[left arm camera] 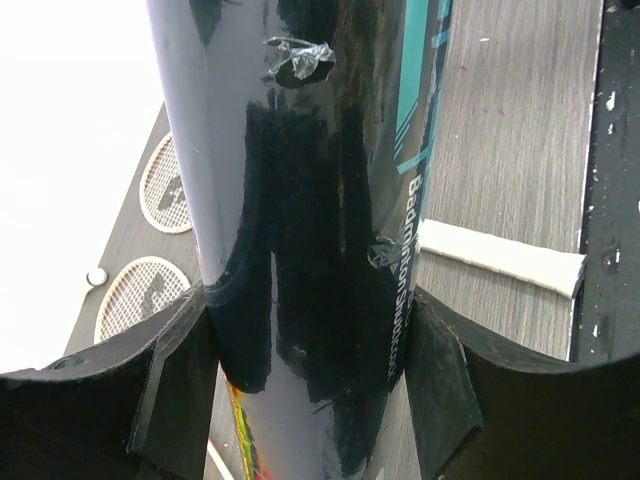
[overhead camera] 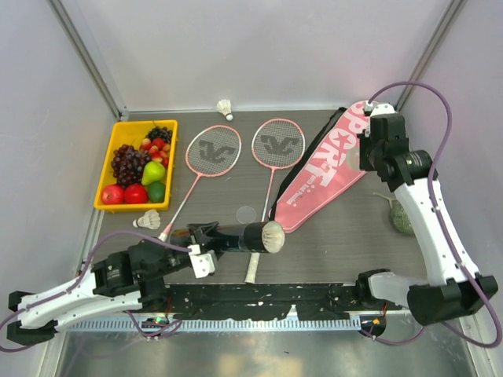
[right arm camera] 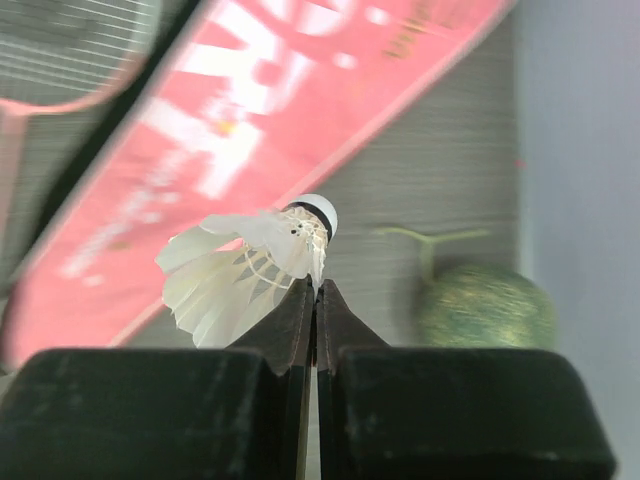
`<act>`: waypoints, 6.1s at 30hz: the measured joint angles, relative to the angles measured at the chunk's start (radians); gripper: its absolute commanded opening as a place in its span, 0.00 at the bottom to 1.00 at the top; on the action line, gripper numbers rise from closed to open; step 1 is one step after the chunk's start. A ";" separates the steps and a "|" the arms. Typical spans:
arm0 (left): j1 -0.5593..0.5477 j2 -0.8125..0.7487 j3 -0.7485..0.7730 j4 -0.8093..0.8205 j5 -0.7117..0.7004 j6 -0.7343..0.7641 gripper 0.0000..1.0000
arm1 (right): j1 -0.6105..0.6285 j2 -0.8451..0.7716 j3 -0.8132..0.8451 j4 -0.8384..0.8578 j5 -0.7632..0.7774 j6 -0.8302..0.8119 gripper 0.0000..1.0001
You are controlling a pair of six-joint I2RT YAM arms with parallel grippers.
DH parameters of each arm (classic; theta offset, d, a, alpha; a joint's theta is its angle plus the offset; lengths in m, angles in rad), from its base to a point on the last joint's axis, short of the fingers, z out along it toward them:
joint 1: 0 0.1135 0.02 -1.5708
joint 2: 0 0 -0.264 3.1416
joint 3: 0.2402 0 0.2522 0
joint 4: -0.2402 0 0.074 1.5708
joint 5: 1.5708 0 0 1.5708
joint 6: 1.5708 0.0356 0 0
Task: Pack up the badminton gear
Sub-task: Pick up the shuttlecock at the center of the board, then place the shuttlecock at the shuttle tube, then adjust the shuttle tube.
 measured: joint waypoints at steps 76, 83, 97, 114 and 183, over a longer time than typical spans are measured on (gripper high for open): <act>0.001 0.122 -0.004 -0.020 -0.102 -0.032 0.00 | 0.557 -0.492 -0.328 0.250 -0.781 0.618 0.52; 0.001 0.122 -0.004 -0.020 -0.103 -0.035 0.00 | 0.557 -0.492 -0.327 0.225 -0.768 0.616 0.25; 0.001 0.151 0.022 -0.020 -0.112 -0.080 0.00 | 0.582 -0.477 -0.430 0.350 -0.791 0.724 0.18; 0.002 0.174 0.029 -0.029 -0.137 -0.101 0.00 | 0.654 -0.356 -0.471 0.532 -0.739 0.828 0.29; 0.001 0.558 0.287 0.521 0.117 -0.570 0.00 | 0.693 -0.426 -0.834 1.694 -0.742 0.678 0.71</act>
